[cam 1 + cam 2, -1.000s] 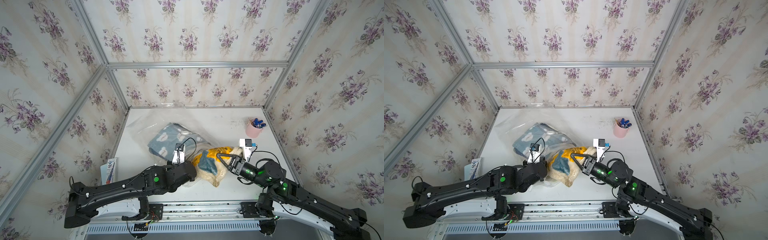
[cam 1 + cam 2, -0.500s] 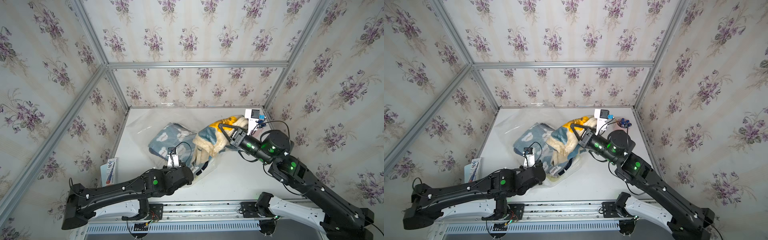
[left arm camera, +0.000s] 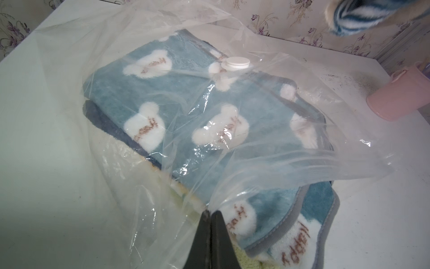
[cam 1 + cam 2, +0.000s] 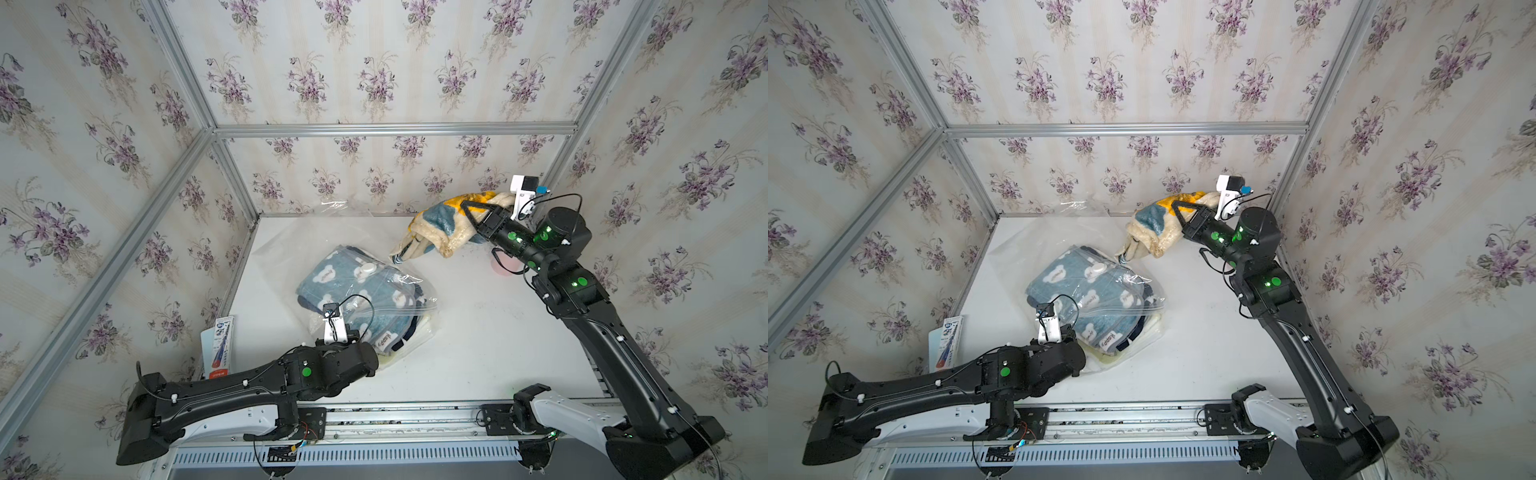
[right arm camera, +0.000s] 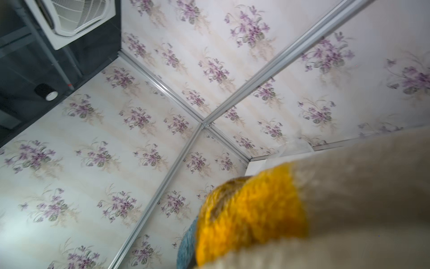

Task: Take the blanket out of the vacuum bag
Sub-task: Place the blanket at the center of the board.

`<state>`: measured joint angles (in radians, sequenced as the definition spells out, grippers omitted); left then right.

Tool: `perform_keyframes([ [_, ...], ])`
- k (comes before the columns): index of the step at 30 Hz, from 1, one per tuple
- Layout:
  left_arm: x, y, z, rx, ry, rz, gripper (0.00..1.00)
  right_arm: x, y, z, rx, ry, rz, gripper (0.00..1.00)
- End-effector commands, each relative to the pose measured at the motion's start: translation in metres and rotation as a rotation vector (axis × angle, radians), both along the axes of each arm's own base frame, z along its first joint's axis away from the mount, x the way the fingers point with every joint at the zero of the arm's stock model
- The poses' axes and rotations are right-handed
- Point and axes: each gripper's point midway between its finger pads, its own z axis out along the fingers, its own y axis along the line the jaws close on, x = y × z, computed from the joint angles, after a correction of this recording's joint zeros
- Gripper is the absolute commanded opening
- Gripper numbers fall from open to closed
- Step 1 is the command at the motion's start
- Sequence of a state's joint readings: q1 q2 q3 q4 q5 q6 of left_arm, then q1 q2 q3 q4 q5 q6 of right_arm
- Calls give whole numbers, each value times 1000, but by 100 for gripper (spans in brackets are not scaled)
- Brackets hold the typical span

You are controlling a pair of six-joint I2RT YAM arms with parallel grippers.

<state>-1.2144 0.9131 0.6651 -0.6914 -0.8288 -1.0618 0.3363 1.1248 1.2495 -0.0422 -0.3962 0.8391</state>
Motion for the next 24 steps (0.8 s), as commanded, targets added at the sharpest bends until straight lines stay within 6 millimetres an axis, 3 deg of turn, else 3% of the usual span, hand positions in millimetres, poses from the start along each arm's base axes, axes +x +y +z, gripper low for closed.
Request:
perform_keyframes([
  [1,5,17,5,52,-33,34,0,14,-3,-5,32,-2,36,0],
  [8,18,53,21,33,-41,90,0,78,-7,-30,33,50,15,0],
  [12,33,73,30,32,-37,155,0,133,5,-40,49,86,17,0],
  [16,55,82,34,39,9,189,0,196,15,-35,39,87,8,0],
  [18,63,87,36,39,24,212,0,211,21,-44,50,115,31,0],
  [20,67,90,41,31,13,222,0,211,20,-75,45,174,12,0],
  [23,68,92,46,26,-8,213,0,190,-3,-151,37,280,-94,0],
  [24,67,92,46,29,-5,208,0,177,-8,-187,37,339,-115,0],
])
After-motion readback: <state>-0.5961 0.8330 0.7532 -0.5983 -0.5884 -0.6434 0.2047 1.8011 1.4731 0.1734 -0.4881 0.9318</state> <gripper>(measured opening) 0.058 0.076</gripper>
